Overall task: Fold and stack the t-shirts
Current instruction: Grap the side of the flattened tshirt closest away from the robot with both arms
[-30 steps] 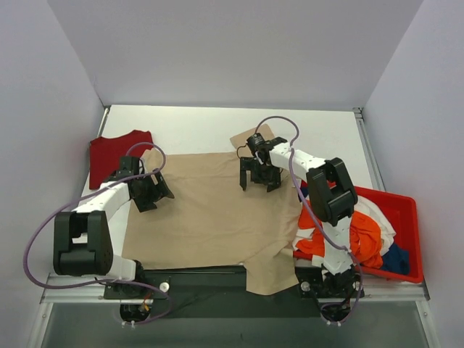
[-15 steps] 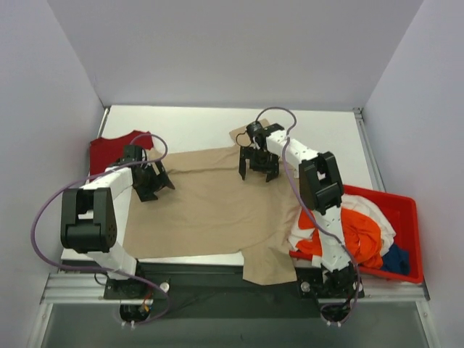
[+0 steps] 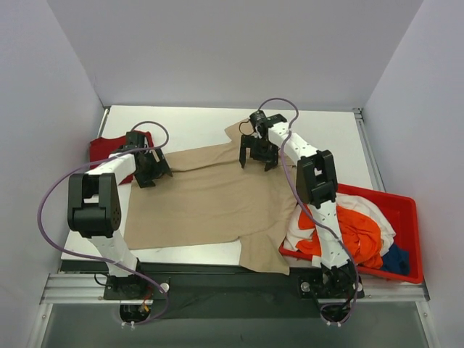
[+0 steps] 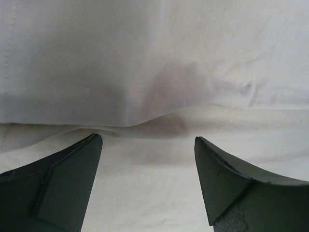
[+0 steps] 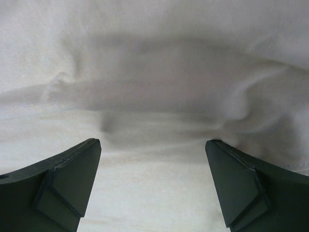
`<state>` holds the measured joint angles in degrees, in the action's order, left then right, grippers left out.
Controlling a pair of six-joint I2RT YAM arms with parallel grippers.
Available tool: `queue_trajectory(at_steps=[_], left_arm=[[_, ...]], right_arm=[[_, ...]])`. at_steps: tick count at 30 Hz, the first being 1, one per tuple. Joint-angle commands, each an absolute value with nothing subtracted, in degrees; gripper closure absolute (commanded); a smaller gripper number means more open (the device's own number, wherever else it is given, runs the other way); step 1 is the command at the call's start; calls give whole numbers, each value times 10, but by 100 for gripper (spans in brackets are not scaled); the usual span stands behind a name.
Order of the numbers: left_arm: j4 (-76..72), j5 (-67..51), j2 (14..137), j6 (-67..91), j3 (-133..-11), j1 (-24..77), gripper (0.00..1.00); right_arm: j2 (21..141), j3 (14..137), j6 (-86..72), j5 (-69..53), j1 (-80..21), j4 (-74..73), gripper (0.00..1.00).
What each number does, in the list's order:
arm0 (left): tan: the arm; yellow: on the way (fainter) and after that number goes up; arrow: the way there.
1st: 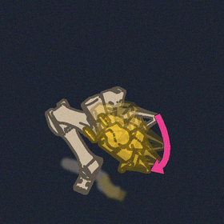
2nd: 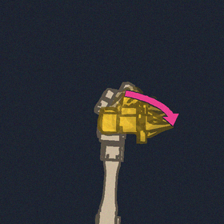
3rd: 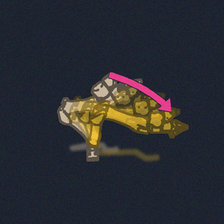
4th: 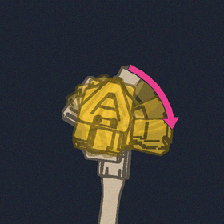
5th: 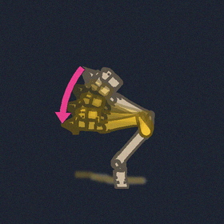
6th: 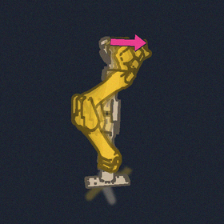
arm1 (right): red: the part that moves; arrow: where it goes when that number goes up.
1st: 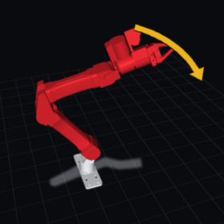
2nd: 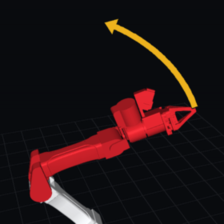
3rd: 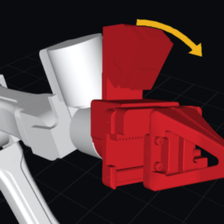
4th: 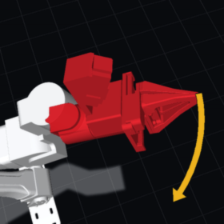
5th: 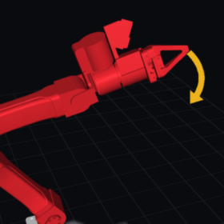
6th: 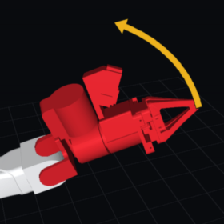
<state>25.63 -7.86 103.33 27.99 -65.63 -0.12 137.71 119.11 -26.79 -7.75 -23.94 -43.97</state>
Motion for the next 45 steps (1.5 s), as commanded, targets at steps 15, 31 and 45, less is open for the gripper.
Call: queue_trajectory(at_steps=[15, 31, 45], left_arm=[[295, -91, 897, 290, -643, 18, 12], [270, -90, 896, 293, -474, 19, 11], [277, -59, 996, 244, -547, -36, 10]], right_arm=[[1225, 1137, -241, -123, -240, -461, 4], [1211, 940, -246, -114, -271, -403, 4], [1307, 1015, -283, -160, -286, -410, 5]])
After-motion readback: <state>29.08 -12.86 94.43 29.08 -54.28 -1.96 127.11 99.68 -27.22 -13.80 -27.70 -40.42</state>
